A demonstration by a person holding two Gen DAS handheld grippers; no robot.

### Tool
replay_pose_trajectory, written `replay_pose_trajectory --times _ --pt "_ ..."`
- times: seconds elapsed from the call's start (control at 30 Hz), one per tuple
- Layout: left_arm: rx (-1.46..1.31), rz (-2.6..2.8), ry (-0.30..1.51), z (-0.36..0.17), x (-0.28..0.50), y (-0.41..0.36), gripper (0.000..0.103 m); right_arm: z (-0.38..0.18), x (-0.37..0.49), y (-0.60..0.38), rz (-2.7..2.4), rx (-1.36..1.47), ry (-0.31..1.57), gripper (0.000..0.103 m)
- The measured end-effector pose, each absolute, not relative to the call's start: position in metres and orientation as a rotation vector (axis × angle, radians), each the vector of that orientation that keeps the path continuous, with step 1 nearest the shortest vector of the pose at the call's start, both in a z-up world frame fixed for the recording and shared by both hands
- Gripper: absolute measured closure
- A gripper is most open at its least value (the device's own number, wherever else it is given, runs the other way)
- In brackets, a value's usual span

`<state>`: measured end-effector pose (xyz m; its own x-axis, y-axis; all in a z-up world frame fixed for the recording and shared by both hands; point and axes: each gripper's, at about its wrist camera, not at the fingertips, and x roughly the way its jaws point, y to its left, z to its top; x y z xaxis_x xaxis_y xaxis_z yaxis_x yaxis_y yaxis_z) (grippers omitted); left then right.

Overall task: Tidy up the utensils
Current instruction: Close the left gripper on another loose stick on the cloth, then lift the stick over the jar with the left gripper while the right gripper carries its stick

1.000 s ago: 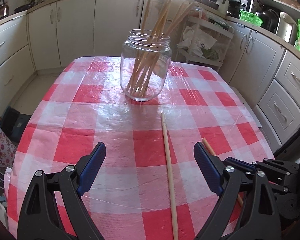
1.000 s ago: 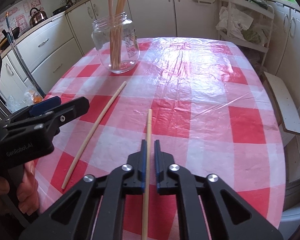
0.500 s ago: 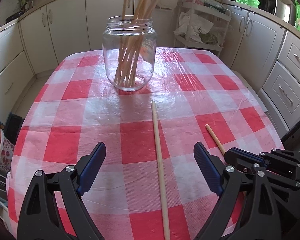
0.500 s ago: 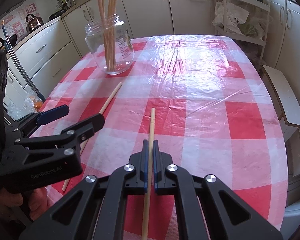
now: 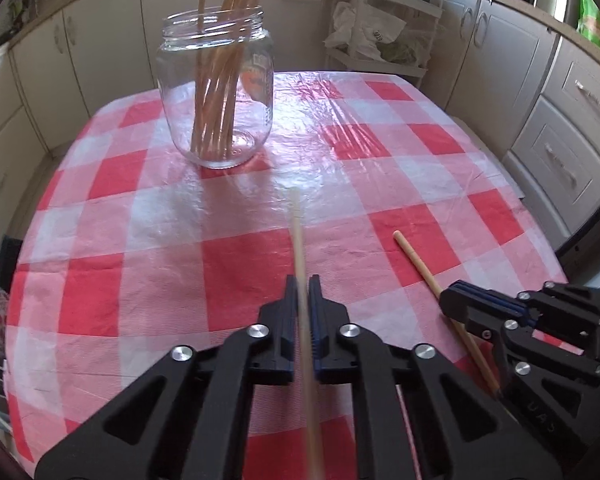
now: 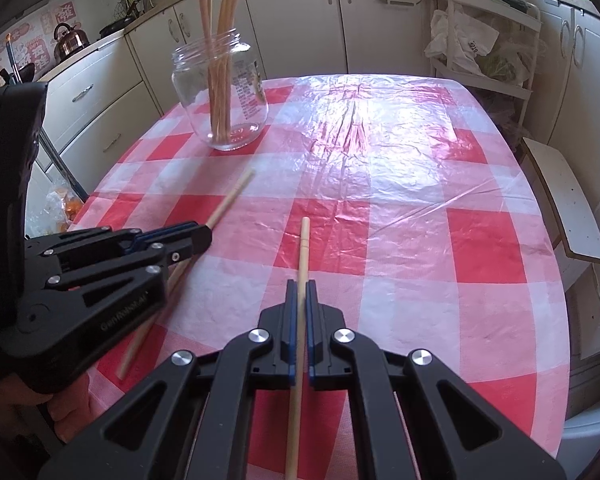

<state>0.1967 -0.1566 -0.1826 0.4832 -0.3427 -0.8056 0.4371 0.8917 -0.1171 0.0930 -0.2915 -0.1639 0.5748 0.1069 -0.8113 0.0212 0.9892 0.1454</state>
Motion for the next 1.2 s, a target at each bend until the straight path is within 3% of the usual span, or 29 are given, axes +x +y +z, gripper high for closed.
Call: replay_pose_trajectory --times 0.2,0.5,0.7,0.93,1.0,1.03,1.07,1.2 --pt "0.009 -0.49 0.889 -0.163 0.197 -0.133 0.098 -0.161 0.092 -0.305 0.076 0.269 0.937 0.099" --pt "-0.214 -0.47 0.447 -0.07 0.208 -0.077 0.098 -0.12 0.08 -0.313 0.144 0.405 0.677 0.1" --pt "-0.315 -0.439 0.296 -0.037 0.248 -0.067 0.098 -0.095 0.078 -0.307 0.149 0.411 0.528 0.1" --pt "-0.418 -0.426 0.244 -0.028 0.295 -0.069 0.098 -0.113 0.1 -0.303 0.085 0.318 0.683 0.1" --pt "-0.43 -0.425 0.244 -0.031 0.304 -0.073 0.098 -0.128 0.109 -0.303 0.061 0.308 0.763 0.086" --pt "-0.444 -0.429 0.246 -0.033 0.311 -0.076 0.098 -0.135 0.113 -0.302 0.041 0.297 0.803 0.062" --pt "-0.453 -0.432 0.244 -0.036 0.314 -0.078 0.098 -0.141 0.116 -0.3 0.021 0.279 0.828 0.058" --pt "-0.478 -0.441 0.236 -0.043 0.324 -0.087 0.098 -0.151 0.123 -0.284 0.012 0.158 0.874 0.062"
